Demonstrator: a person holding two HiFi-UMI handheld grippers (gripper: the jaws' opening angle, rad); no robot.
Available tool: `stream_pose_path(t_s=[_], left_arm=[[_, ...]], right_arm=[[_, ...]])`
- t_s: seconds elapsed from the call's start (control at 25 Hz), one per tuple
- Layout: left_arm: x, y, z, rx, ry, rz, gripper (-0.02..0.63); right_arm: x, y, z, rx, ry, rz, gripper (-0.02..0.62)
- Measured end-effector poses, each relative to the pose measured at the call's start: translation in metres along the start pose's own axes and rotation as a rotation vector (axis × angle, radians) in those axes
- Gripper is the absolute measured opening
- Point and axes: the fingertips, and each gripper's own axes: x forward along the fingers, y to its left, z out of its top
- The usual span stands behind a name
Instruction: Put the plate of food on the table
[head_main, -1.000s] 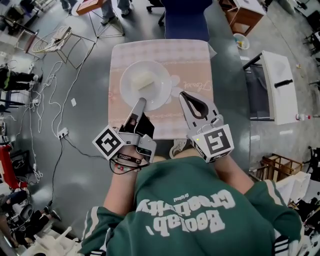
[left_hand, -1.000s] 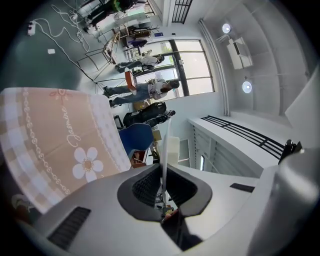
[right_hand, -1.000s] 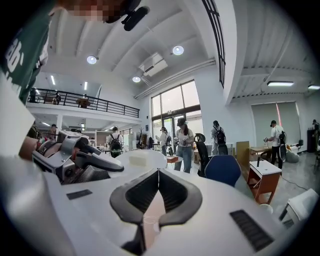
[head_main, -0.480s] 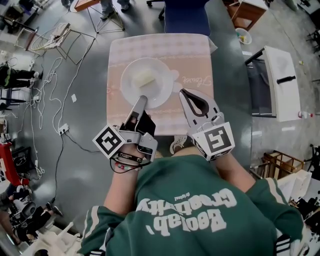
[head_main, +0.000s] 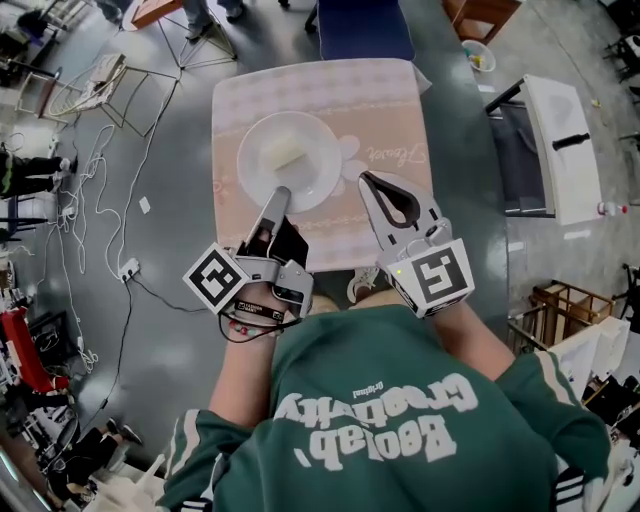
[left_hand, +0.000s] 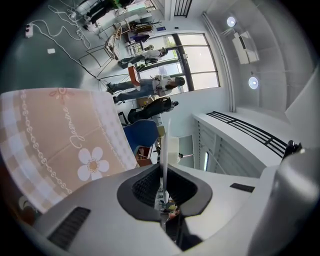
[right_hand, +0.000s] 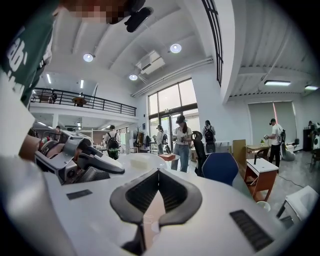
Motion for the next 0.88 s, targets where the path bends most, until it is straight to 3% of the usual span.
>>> stream_pose_path(t_s=[0.28, 0.48, 0.88], left_arm=[[0.005, 0.009, 0.014, 0.009, 0.048, 0.003, 0.029], [0.010, 0.014, 0.013, 0.027, 0.083, 0.003, 0.029], [0.037, 0.043, 0.039, -0.024, 0.125, 0.032, 0.029]], right_arm=[[0.006, 0.001, 0.005, 0.000, 0.002, -0.067, 0.015], [0.005, 0.009, 0.004, 0.016, -0.012, -0.071, 0.015], [0.051, -0.001, -0.001, 0.064, 0.033, -0.098, 0.015]])
